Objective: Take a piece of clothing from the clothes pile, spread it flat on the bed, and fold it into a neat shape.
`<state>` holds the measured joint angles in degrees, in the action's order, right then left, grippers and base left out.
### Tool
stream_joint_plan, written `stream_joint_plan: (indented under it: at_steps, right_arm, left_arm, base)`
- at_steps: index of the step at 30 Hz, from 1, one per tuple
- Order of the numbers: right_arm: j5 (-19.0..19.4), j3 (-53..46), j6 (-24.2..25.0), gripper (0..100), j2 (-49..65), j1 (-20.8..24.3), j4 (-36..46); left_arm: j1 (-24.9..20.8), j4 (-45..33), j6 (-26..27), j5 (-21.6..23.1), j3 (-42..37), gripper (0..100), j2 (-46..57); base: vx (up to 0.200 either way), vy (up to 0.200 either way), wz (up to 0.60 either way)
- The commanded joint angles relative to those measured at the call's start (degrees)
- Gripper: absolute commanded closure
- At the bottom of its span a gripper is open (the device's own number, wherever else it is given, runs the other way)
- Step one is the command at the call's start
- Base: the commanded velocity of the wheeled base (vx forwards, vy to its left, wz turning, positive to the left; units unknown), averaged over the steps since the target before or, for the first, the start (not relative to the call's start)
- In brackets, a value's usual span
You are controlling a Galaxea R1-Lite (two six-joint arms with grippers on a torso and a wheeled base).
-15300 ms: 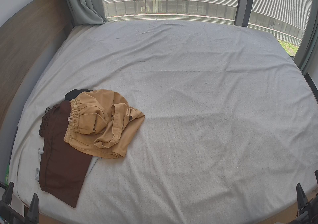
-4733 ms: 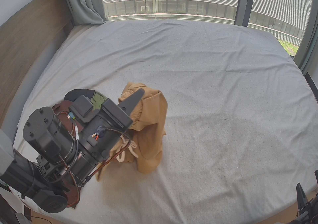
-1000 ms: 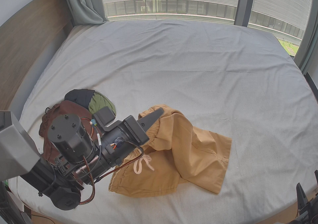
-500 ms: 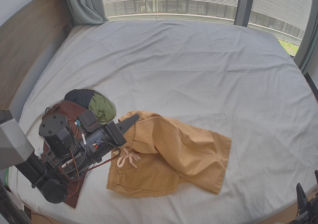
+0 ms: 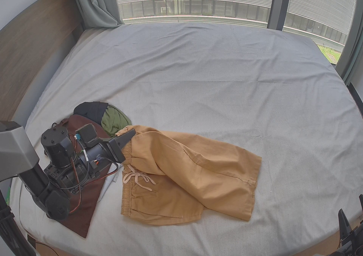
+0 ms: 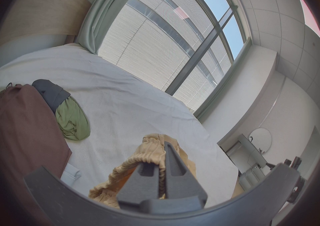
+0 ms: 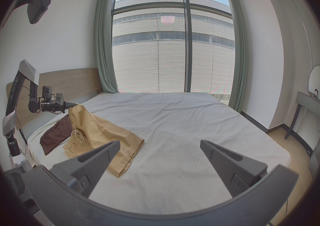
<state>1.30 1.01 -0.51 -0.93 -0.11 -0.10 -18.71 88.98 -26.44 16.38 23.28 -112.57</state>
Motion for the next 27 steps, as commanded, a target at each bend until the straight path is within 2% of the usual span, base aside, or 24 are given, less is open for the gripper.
stream_joint_plan:
  at_steps: [1,10,27]
  right_arm:
    - [0.01,-1.01,-0.02,0,0.84,0.02,-0.08]
    - [0.1,-1.01,-0.37,0,0.93,-0.07,-0.08]
    - [0.19,-1.01,-0.63,0,0.93,0.02,0.01]
  left_arm:
    - [1.75,0.05,1.3,1.63,-0.34,100,-3.36]
    - [2.72,0.05,4.03,2.78,0.36,100,-8.02]
    - [2.72,0.05,4.03,2.69,-0.26,100,-7.49]
  base:
    - [0.0,0.0,0.0]
    - [0.0,0.0,0.0]
    - [0.0,0.0,0.0]
